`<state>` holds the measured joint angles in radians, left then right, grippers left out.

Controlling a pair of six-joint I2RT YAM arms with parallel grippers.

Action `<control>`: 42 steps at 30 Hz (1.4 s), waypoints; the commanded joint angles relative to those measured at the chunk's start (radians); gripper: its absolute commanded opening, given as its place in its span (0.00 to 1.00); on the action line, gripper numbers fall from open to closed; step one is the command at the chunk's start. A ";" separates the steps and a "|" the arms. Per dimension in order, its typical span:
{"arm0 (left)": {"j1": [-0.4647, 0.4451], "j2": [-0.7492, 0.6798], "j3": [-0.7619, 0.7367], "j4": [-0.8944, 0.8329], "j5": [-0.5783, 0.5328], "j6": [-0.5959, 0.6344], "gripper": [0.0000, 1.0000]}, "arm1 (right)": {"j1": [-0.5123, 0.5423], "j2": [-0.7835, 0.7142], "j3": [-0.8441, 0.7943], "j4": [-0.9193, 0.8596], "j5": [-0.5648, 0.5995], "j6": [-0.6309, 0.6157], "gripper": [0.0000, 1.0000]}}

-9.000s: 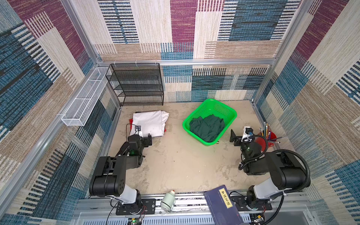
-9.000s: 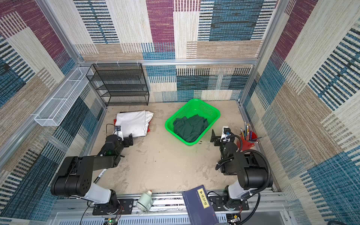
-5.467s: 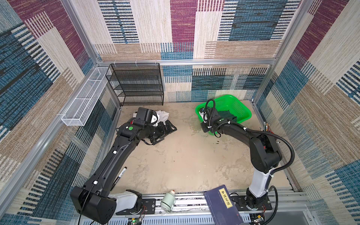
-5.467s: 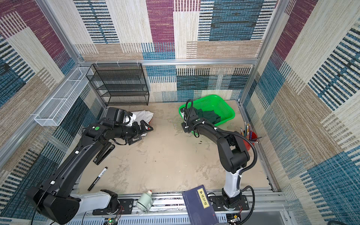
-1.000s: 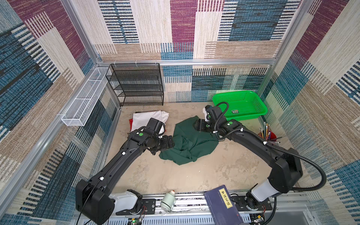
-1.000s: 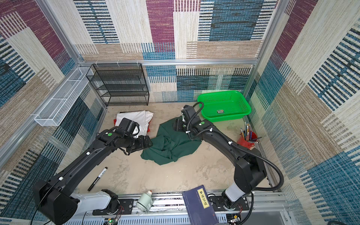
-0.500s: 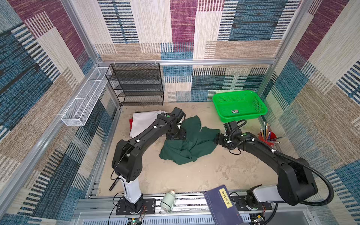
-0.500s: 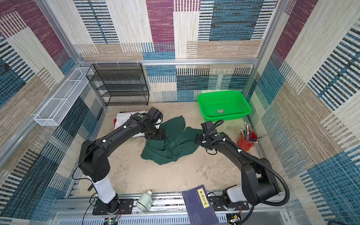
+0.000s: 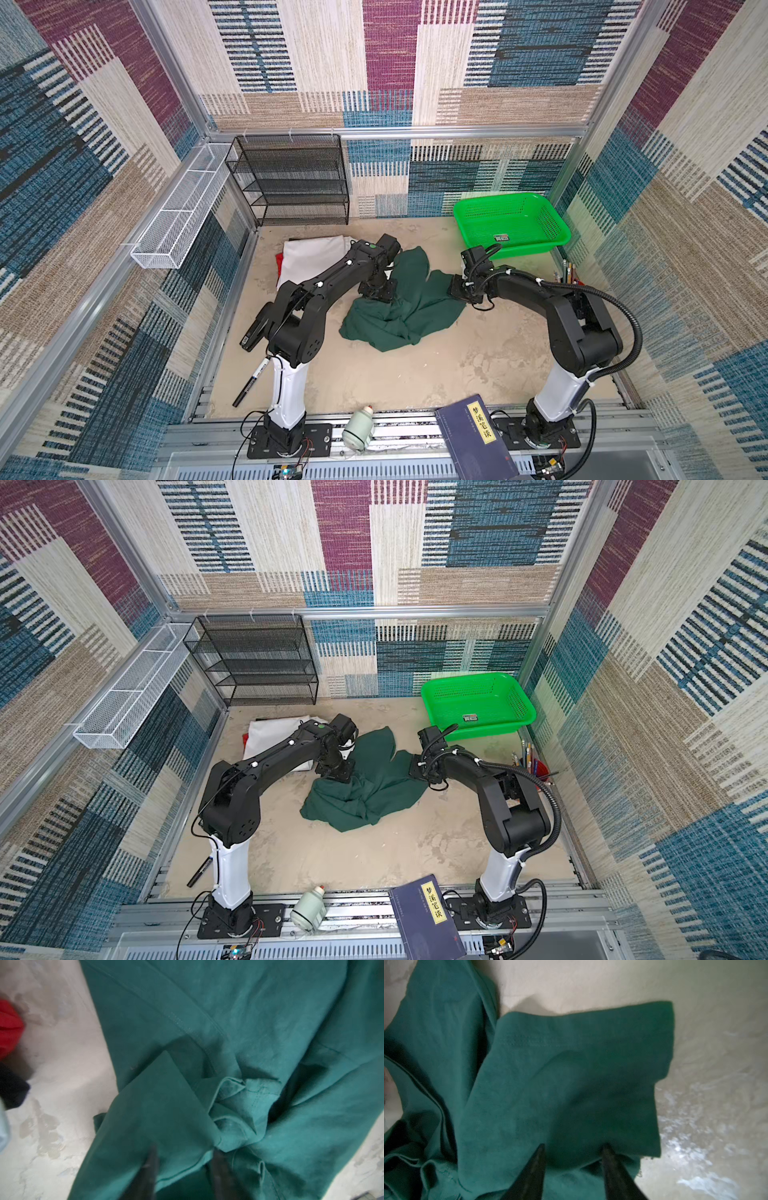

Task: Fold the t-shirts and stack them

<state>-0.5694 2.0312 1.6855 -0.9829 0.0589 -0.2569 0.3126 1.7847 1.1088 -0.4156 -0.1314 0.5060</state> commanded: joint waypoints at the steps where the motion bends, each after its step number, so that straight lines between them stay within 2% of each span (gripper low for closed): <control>1: 0.002 0.003 0.024 -0.002 0.042 0.026 0.01 | -0.004 0.008 0.019 0.032 -0.026 -0.036 0.15; 2: 0.002 0.000 0.033 -0.011 0.040 0.022 0.00 | -0.006 -0.002 0.028 0.031 -0.031 -0.047 0.01; 3: 0.002 -0.009 0.041 -0.020 0.038 0.018 0.00 | -0.007 -0.015 0.034 0.028 -0.029 -0.055 0.00; 8: 0.002 -0.121 0.034 -0.021 0.016 -0.015 0.00 | -0.009 -0.116 0.060 -0.008 0.025 -0.080 0.00; 15: 0.002 -0.303 -0.016 -0.019 0.002 -0.078 0.00 | -0.013 -0.265 0.031 -0.063 0.044 -0.082 0.00; 19: 0.003 -0.424 0.003 0.008 -0.044 -0.101 0.00 | -0.024 -0.330 0.165 -0.183 0.089 -0.114 0.00; 25: 0.018 -0.585 0.105 -0.023 -0.210 -0.150 0.00 | -0.027 -0.437 0.390 -0.376 0.195 -0.113 0.00; 30: 0.049 -0.808 -0.016 0.020 -0.331 -0.247 0.00 | -0.027 -0.558 0.516 -0.498 0.197 -0.093 0.00; 33: 0.088 -0.884 -0.146 0.059 -0.306 -0.283 0.00 | -0.027 -0.603 0.612 -0.551 0.210 -0.092 0.00; 35: 0.124 -0.879 -0.227 0.093 -0.215 -0.312 0.00 | -0.027 -0.599 0.681 -0.575 0.169 -0.103 0.00; 39: 0.140 -0.782 -0.319 0.245 -0.071 -0.366 0.00 | -0.027 -0.608 0.731 -0.523 0.011 -0.094 0.00; 42: 0.140 -0.643 -0.244 0.327 -0.015 -0.354 0.00 | -0.027 -0.638 0.719 -0.487 0.003 -0.087 0.00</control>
<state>-0.4320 1.3094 1.3899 -0.8280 -0.0559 -0.5777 0.2840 1.1698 1.8313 -0.9401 -0.0689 0.4080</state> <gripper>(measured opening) 0.049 0.061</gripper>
